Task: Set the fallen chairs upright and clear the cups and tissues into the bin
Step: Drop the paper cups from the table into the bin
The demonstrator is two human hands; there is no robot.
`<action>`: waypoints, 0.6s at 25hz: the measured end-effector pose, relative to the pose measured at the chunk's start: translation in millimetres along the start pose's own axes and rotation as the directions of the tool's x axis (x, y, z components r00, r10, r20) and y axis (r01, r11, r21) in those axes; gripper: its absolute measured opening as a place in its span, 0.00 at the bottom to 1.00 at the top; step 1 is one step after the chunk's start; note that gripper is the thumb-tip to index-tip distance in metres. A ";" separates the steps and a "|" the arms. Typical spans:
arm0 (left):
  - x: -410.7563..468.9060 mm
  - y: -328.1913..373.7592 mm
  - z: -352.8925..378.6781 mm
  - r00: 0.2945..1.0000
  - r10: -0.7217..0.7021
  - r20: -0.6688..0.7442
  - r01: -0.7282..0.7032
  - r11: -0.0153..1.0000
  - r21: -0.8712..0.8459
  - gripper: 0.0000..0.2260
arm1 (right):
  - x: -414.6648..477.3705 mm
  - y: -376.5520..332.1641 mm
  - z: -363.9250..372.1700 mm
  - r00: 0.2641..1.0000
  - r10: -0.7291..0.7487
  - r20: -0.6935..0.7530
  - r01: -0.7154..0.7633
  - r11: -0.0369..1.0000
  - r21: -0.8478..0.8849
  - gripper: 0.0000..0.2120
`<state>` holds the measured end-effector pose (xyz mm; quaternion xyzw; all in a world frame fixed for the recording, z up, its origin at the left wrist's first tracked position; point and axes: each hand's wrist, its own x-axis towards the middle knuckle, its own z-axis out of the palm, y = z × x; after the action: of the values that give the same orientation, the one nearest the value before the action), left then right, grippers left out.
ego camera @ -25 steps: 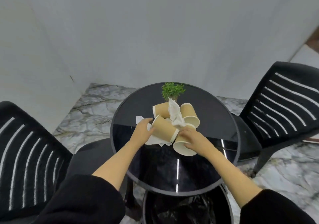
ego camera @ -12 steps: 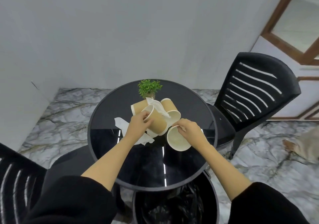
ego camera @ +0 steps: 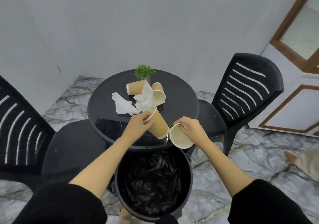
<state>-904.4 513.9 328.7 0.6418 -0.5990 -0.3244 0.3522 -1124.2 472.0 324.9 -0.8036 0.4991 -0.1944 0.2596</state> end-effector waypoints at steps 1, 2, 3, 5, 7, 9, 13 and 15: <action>-16.6 -0.4 5.5 1.000 -0.010 0.002 0.010 1.000 0.004 0.03 | -12.0 3.9 1.1 1.000 -0.016 0.015 0.016 1.000 0.006 0.11; -31.2 -1.2 9.9 1.000 -0.018 0.010 0.018 1.000 0.017 0.03 | -21.7 7.0 2.2 0.999 -0.027 0.027 0.026 1.000 0.014 0.11; -43.8 -2.5 13.8 0.999 -0.021 0.028 0.020 0.999 0.034 0.03 | -29.9 9.3 3.4 0.999 -0.029 0.040 0.028 0.999 0.026 0.11; -67.0 -6.3 21.1 0.995 -0.027 0.095 0.018 0.996 0.087 0.03 | -46.0 12.3 7.1 0.997 -0.032 0.074 0.029 0.999 0.042 0.11; -83.9 -10.1 27.6 0.983 -0.044 0.176 0.020 0.990 0.138 0.04 | -56.7 15.2 13.3 0.992 -0.040 0.118 0.035 0.999 0.039 0.11; -94.4 -14.9 33.1 0.970 -0.080 0.228 0.043 0.986 0.164 0.06 | -61.5 16.9 20.9 0.982 -0.037 0.187 0.028 0.998 0.051 0.10; -88.4 -21.2 28.8 0.969 -0.077 0.236 0.044 0.989 0.142 0.11 | -50.2 11.7 28.1 0.968 -0.066 0.242 0.046 0.995 0.090 0.08; -71.8 -26.3 19.1 0.973 -0.069 0.221 0.041 0.991 0.130 0.11 | -31.4 6.0 29.1 0.971 -0.076 0.227 0.057 0.994 0.089 0.09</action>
<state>-911.3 585.3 295.8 0.6382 -0.6360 -0.3666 0.2322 -1125.2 504.6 296.6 -0.8258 0.4300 -0.1291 0.3414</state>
